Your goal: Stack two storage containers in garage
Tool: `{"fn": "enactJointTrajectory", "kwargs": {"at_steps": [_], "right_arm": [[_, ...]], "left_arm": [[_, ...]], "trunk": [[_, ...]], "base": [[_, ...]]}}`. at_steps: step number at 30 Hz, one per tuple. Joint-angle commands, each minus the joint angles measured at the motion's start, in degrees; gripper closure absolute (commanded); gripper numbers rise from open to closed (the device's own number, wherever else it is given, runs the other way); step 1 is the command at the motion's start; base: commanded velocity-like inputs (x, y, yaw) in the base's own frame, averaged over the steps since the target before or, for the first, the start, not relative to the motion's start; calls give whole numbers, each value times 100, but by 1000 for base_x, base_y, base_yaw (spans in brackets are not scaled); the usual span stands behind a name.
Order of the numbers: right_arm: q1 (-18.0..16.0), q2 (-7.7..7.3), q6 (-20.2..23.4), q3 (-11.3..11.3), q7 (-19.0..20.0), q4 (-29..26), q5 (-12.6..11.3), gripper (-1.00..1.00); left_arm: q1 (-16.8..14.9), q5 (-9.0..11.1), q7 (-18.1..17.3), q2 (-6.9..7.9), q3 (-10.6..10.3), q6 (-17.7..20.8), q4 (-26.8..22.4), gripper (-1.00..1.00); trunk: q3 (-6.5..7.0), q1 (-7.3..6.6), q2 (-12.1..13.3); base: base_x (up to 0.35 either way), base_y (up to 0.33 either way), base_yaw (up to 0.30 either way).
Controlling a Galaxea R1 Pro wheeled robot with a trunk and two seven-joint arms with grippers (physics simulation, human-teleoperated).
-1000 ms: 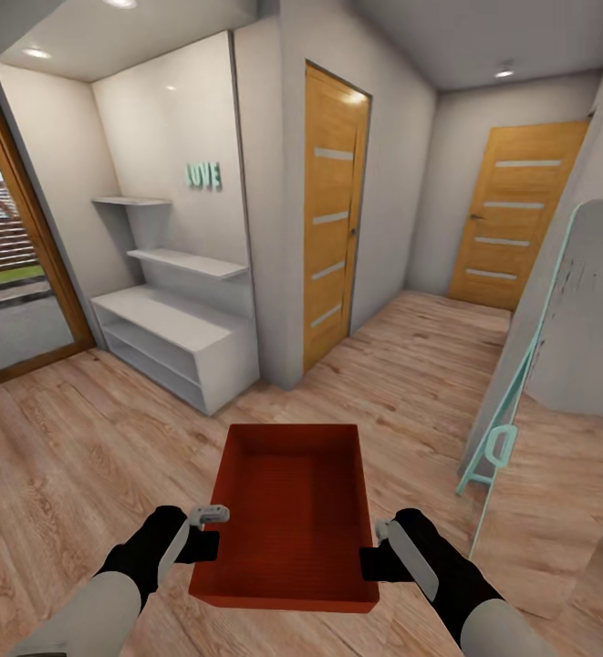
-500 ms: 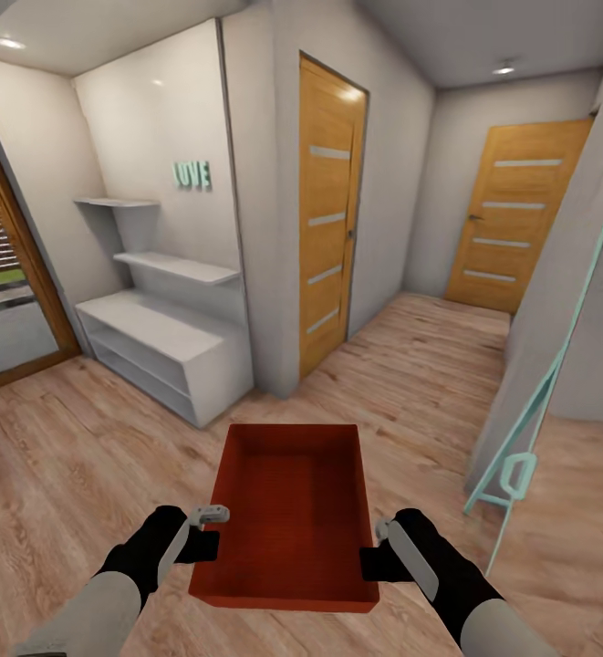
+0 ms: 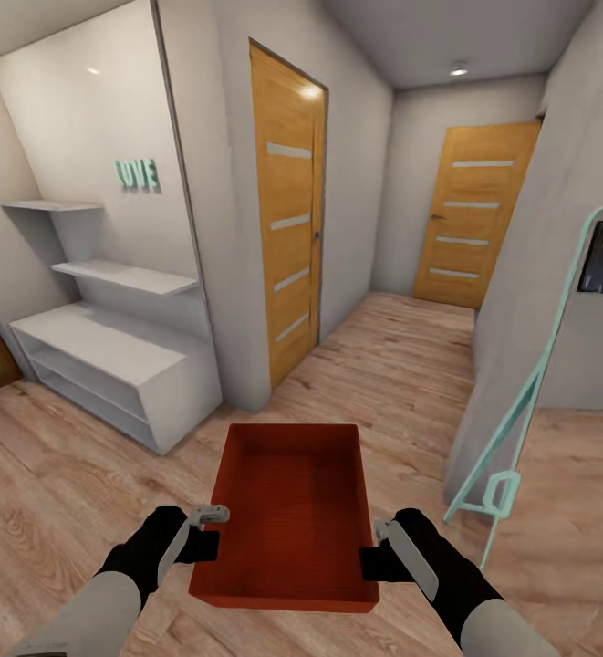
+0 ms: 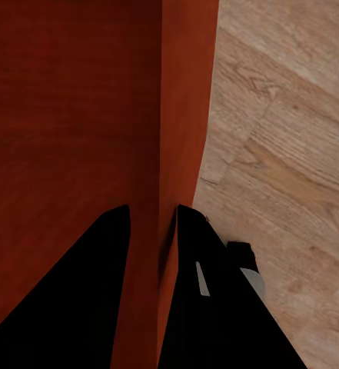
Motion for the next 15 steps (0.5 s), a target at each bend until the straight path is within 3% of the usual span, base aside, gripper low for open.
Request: {"fn": "enactJointTrajectory", "kwargs": {"at_steps": [1, 7, 15], "right_arm": [[1, -4, 80, 26, -71, 3, 250, 100], [1, -4, 80, 26, -71, 3, 250, 100], [1, -4, 80, 26, -71, 3, 250, 100]], "left_arm": [[-4, 31, -10, -14, 17, 29, -23, 100], [-3, 29, -10, -14, 17, 29, -21, 100], [-4, 29, -10, -14, 17, 28, -25, 100]], "trunk": [[-8, 4, -6], [-8, 4, -6], [-8, 4, -6]], "base": [[335, 0, -21], [335, 48, -6], [324, 134, 0]]}}
